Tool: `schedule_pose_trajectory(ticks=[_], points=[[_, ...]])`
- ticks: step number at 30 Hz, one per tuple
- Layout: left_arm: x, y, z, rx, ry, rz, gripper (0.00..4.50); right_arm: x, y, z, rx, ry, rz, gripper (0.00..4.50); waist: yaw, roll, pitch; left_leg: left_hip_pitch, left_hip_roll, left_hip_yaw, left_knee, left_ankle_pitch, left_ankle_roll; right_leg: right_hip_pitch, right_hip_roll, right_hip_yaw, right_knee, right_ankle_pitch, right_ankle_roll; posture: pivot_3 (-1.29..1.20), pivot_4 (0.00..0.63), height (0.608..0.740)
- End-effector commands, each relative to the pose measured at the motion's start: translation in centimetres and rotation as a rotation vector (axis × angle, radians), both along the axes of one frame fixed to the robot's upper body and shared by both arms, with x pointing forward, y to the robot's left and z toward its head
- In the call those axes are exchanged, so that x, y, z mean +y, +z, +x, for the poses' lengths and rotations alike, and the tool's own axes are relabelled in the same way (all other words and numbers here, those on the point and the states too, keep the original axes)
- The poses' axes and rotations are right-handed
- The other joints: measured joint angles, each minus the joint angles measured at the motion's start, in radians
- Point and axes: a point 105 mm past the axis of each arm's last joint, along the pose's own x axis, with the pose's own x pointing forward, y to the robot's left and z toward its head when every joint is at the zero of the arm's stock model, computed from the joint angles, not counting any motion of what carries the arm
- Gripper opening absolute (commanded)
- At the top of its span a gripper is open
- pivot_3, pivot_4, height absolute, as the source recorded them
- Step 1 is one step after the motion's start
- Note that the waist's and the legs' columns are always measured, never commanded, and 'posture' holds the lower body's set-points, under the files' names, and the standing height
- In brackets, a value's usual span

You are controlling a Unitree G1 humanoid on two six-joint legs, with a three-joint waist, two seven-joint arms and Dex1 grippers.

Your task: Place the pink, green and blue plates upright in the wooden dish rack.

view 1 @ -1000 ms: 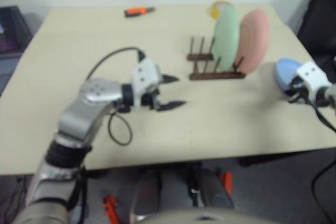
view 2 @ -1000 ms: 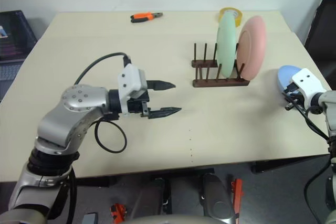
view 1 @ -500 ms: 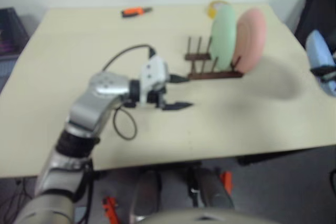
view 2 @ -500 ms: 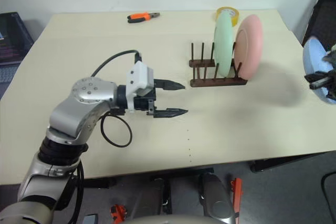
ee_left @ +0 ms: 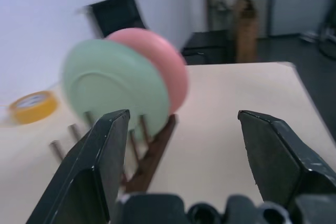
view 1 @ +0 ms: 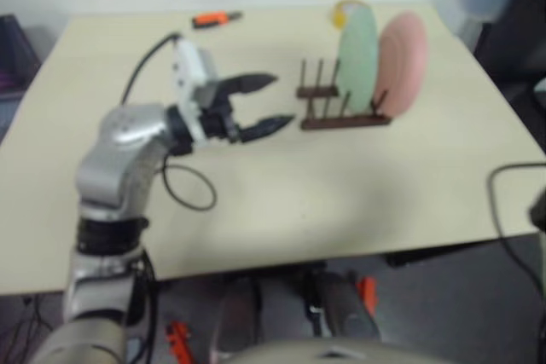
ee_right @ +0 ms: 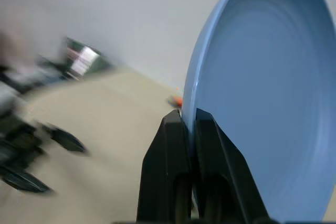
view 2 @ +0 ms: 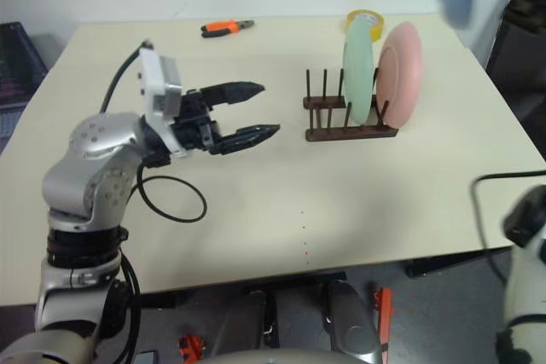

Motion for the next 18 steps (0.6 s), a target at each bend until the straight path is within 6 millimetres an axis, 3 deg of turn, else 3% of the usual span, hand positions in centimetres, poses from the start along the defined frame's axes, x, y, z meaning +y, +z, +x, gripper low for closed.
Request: schedule_pose_trajectory(ticks=[1, 9, 18], points=[[2.0, 1.5, 0.0, -0.102, 0.150, -0.052, 3.63, 1.8, 0.5, 0.9, -0.029, 0.093, 0.086, 0.01, 0.003, 0.000, 0.000, -0.001, 0.000, 0.000, 0.000, 0.000, 0.000, 0.000, 0.000, 0.000, 0.000, 0.000, 0.000, 0.00, 0.150, 0.740], [3.6, -1.2, -1.0, -0.079, 0.298, 0.025, 3.63, 4.9, -2.1, 6.1, 0.123, 0.188, 0.215, 0.01, 0.007, 0.000, 0.000, -0.004, 0.000, 0.000, 0.002, 0.000, 0.001, -0.001, -0.005, 0.001, -0.001, 0.001, 0.001, 0.00, 0.150, 0.740], [4.0, -1.7, -2.5, -0.053, 0.342, 0.047, 3.63, 5.2, -5.5, 9.6, 0.305, 0.189, 0.339, 0.01, 0.006, 0.000, 0.000, -0.005, 0.001, 0.000, 0.002, 0.000, 0.001, -0.002, -0.004, 0.000, -0.001, 0.001, 0.001, 0.00, 0.150, 0.740]])
